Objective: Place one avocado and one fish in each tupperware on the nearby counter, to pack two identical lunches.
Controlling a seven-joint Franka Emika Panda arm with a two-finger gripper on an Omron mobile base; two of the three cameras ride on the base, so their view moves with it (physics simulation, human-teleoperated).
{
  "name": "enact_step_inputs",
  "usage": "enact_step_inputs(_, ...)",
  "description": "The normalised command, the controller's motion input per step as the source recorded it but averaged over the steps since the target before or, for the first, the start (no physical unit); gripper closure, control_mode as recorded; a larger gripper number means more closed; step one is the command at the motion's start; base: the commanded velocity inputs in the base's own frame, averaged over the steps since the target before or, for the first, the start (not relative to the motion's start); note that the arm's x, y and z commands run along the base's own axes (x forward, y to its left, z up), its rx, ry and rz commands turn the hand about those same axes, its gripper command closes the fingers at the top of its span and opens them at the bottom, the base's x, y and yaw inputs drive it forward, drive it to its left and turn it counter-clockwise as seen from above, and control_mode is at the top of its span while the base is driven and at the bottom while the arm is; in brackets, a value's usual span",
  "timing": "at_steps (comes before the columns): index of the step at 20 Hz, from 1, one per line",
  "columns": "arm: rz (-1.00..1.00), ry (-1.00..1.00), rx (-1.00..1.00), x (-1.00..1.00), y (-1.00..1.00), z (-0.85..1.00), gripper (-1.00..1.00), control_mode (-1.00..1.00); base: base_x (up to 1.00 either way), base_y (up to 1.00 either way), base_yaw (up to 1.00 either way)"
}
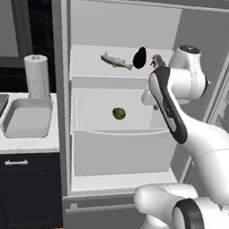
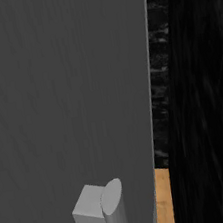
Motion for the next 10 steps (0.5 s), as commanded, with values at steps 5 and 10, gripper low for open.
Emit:
enact_step_inputs(5,0.0,0.0,0.0,0.0,0.0,0.0,-1.0,1.0,0.0,0.0,0.0)
enact_step_inputs(10,0.0,0.0,0.0,0.0,0.0,0.0,-1.0,1.0,0.0,0.06,0.0)
